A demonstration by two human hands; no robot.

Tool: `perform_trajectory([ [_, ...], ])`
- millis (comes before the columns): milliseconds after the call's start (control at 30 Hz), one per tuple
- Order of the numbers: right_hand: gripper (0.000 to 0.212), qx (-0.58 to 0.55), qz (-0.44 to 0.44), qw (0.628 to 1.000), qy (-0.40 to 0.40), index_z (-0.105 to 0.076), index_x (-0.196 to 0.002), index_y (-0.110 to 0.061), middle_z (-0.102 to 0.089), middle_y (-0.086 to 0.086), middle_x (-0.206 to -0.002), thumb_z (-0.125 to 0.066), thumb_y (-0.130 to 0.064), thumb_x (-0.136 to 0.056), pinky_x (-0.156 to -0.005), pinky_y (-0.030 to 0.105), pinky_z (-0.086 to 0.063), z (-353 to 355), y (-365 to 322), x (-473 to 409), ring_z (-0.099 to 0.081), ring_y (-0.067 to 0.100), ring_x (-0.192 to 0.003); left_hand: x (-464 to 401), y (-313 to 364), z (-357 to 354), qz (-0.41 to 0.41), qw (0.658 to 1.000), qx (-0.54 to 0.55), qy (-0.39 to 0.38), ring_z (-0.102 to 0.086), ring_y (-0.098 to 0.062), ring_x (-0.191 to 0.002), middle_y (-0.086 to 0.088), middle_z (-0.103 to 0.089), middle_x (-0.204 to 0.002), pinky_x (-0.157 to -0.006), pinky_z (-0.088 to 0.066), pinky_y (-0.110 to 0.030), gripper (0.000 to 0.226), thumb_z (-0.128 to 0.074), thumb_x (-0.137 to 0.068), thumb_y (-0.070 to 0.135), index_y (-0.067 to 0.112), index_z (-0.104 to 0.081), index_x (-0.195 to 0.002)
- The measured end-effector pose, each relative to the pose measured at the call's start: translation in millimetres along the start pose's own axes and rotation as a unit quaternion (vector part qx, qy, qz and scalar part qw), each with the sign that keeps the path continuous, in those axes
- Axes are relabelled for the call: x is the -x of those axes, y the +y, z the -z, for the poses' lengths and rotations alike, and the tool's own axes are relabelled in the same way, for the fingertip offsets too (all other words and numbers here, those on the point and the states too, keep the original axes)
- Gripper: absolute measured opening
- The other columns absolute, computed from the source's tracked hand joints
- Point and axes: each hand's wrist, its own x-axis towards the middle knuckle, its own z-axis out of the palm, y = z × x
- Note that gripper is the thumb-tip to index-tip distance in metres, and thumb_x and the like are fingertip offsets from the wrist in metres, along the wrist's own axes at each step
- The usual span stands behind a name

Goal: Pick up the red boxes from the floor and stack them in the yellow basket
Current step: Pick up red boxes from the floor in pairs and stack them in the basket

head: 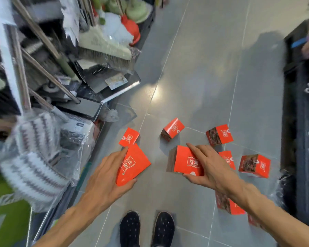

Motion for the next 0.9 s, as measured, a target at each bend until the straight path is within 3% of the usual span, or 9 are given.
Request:
perform_trajectory([
  [133, 0.095, -0.007, 0.006, 0.998, 0.059, -0.036, -0.147, -0.016, -0.054, 0.001, -0.123, -0.049, -0.08, -0.077, -0.093, 0.034, -0.046, 156.4, -70.3, 10.6, -0.049, 0.019, -0.109, 12.9, 83.0, 134.5, -0.038, 0.997, 0.007, 0.062, -0.043, -0.009, -0.125, 0.015, -0.042, -0.142, -0.099, -0.042, -0.034, 0.09, -0.068, -0.081, 0.066, 0.035, -0.024, -0.153],
  [267, 0.095, -0.028, -0.004, 0.994, 0.107, -0.03, -0.149, -0.024, -0.05, 0.001, -0.13, -0.057, -0.074, -0.073, -0.095, 0.038, -0.044, 303.6, -143.8, 34.5, -0.044, 0.02, -0.119, 44.0, 165.3, 268.5, -0.068, 0.992, -0.014, 0.103, -0.044, -0.015, -0.124, 0.007, -0.045, -0.14, -0.105, -0.037, -0.038, 0.089, -0.061, -0.082, 0.071, 0.029, -0.028, -0.152],
  [333, 0.096, -0.03, 0.019, 0.99, 0.135, -0.03, -0.149, -0.023, -0.05, 0.003, -0.128, -0.057, -0.074, -0.073, -0.097, 0.038, -0.043, 364.3, -180.0, 47.1, -0.044, 0.022, -0.118, 68.0, 199.5, 326.9, -0.078, 0.987, -0.024, 0.136, -0.044, -0.016, -0.124, 0.005, -0.046, -0.14, -0.107, -0.035, -0.034, 0.088, -0.061, -0.081, 0.069, 0.028, -0.029, -0.152],
  [467, 0.093, -0.003, 0.089, 0.979, 0.182, -0.035, -0.146, -0.02, -0.052, 0.003, -0.123, -0.055, -0.076, -0.075, -0.094, 0.037, -0.045, 456.6, -248.3, 68.0, -0.045, 0.021, -0.113, 135.2, 249.7, 416.5, -0.071, 0.971, -0.062, 0.22, -0.041, -0.014, -0.127, 0.008, -0.042, -0.143, -0.105, -0.038, -0.039, 0.089, -0.059, -0.084, 0.072, 0.029, -0.024, -0.154],
  [667, 0.09, -0.003, 0.216, 0.958, 0.19, -0.033, -0.146, -0.027, -0.046, -0.008, -0.125, -0.058, -0.077, -0.075, -0.093, 0.029, -0.043, 522.6, -340.3, 79.2, -0.041, 0.012, -0.113, 251.1, 293.3, 470.4, 0.046, 0.934, -0.092, 0.342, -0.036, -0.008, -0.126, 0.015, -0.037, -0.143, -0.1, -0.042, -0.04, 0.088, -0.051, -0.084, 0.076, 0.038, -0.014, -0.154],
  [900, 0.097, 0.028, 0.431, 0.895, 0.111, -0.037, -0.144, -0.022, -0.049, -0.007, -0.117, -0.044, -0.086, -0.072, -0.095, 0.032, -0.042, 525.9, -458.4, 88.3, -0.044, 0.015, -0.112, 401.5, 318.7, 440.0, 0.241, 0.853, -0.1, 0.452, -0.041, -0.012, -0.129, 0.01, -0.043, -0.143, -0.105, -0.04, -0.037, 0.092, -0.053, -0.077, 0.075, 0.034, -0.023, -0.154],
])
